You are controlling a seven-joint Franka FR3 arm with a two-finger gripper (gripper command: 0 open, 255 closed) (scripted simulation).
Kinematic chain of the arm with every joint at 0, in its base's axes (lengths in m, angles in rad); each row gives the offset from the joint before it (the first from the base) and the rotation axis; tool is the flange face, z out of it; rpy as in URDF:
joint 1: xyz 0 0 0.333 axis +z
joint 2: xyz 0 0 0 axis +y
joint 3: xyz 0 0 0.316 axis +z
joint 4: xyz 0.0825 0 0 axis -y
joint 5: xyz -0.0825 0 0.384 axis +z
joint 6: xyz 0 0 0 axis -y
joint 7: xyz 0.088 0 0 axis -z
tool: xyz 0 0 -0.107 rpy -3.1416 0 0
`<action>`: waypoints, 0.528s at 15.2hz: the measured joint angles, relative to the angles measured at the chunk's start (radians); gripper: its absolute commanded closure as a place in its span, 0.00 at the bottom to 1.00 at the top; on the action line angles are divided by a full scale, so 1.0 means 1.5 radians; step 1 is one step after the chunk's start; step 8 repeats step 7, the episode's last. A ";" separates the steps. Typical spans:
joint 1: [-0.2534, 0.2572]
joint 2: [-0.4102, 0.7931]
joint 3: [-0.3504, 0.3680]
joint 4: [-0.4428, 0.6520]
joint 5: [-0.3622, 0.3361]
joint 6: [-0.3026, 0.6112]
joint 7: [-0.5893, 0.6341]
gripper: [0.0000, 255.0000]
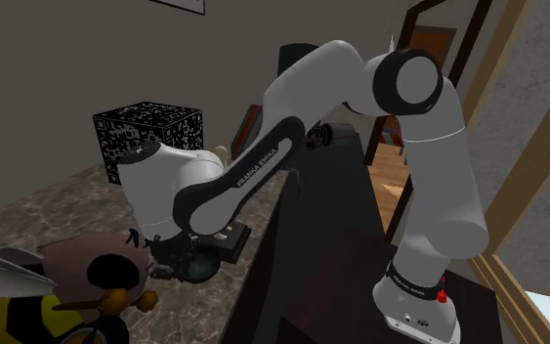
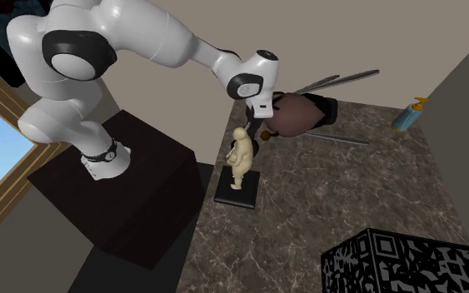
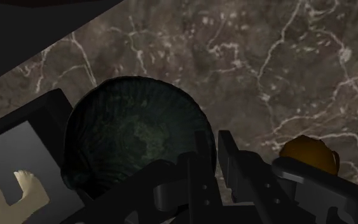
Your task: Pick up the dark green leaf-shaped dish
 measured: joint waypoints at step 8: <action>-0.007 -0.036 0.015 0.016 0.025 -0.042 -0.016 1.00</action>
